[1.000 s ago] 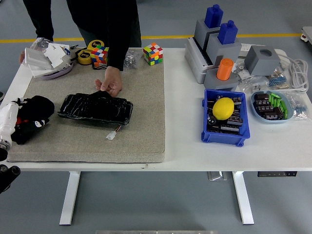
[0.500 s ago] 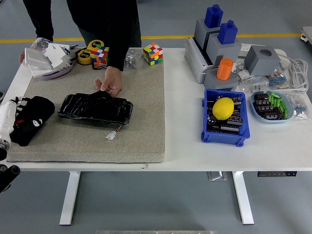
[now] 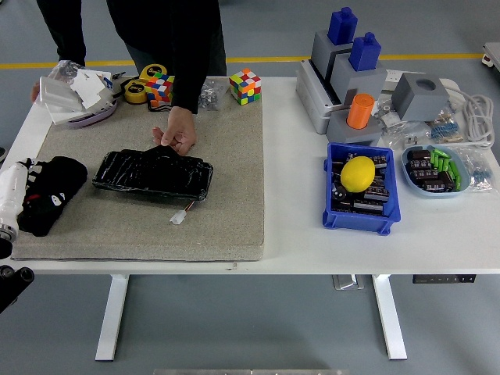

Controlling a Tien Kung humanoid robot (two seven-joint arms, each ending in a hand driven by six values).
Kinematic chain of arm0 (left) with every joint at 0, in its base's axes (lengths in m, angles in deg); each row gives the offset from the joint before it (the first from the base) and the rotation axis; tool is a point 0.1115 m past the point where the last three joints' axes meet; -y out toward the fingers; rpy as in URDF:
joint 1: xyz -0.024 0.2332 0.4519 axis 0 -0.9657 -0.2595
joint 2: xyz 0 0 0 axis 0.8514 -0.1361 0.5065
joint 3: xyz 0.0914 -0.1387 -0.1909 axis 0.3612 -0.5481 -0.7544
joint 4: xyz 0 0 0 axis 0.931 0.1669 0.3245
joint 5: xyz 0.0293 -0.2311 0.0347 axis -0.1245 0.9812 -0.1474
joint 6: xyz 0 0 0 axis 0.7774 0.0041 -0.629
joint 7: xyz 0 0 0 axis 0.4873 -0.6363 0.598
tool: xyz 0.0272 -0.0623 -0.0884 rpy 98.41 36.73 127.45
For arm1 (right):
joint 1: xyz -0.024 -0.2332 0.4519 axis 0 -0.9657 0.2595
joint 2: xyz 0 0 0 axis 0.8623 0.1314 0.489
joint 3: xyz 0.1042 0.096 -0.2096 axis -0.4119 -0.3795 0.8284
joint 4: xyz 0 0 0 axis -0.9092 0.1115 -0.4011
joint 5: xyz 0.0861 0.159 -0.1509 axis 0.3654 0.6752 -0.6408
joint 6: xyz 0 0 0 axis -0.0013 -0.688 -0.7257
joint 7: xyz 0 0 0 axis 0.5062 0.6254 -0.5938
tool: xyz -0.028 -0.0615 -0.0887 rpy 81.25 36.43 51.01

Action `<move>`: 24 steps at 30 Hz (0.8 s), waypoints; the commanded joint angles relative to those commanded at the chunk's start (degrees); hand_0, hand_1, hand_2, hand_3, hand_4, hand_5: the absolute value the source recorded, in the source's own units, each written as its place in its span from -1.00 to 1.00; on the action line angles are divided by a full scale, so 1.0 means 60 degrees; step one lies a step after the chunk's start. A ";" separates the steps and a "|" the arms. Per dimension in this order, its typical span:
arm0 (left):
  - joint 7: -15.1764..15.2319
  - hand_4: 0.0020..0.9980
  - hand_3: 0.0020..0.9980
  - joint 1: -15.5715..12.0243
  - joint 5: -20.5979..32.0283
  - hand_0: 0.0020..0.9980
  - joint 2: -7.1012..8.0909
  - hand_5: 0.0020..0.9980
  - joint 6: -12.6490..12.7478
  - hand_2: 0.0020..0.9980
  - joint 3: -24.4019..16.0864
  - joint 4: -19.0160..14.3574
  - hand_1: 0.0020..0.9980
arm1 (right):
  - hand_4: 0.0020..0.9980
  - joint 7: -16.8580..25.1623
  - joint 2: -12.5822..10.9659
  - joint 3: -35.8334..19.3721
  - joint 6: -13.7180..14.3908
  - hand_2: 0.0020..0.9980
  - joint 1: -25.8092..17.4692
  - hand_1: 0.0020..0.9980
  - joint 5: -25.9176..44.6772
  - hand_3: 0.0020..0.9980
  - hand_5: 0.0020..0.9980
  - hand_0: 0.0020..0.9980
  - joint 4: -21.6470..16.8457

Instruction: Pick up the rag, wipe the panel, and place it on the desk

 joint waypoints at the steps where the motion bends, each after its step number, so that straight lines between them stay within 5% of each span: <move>1: 0.0000 0.66 0.17 0.0004 0.0015 -0.49 0.0006 -0.80 0.0010 -0.05 -0.0006 -0.0001 -0.34 | 1.00 -0.0010 0.0002 0.0009 -0.0006 0.35 -0.0004 0.24 -0.0002 0.21 0.19 0.43 0.0004; 4: 0.0028 0.66 0.17 0.0017 0.0056 -0.49 0.0013 -0.80 0.0076 -0.05 -0.0045 0.0005 -0.34 | 1.00 -0.0018 -0.0003 0.0013 -0.0012 0.35 -0.0019 0.24 0.0009 0.21 0.19 0.43 0.0010; 5: 0.0024 0.48 0.34 0.0020 0.0055 -0.56 0.0017 -0.87 0.0086 -0.16 -0.0057 -0.0003 -0.56 | 1.00 -0.0016 -0.0006 0.0006 -0.0009 0.35 -0.0023 0.24 0.0007 0.21 0.19 0.43 0.0006; 10: 0.0088 0.48 0.34 0.0026 0.0062 -0.56 0.0004 -0.87 0.0185 -0.16 -0.0139 -0.0009 -0.56 | 1.00 0.0002 -0.0007 -0.0017 0.0015 0.35 -0.0008 0.24 0.0006 0.21 0.19 0.43 0.0001; 11: 0.0090 0.22 0.28 0.0029 0.0070 -0.59 0.0007 -0.96 0.0194 -0.25 -0.0141 -0.0007 -0.64 | 1.00 0.0004 -0.0004 -0.0022 0.0016 0.35 -0.0009 0.24 0.0003 0.21 0.19 0.43 0.0001; 24: 0.0109 0.13 0.27 0.0050 0.0054 -0.63 0.0050 -0.98 0.0212 -0.27 -0.0128 0.0016 -0.71 | 1.00 0.0009 0.0001 -0.0054 0.0012 0.35 -0.0011 0.24 0.0025 0.21 0.19 0.43 0.0006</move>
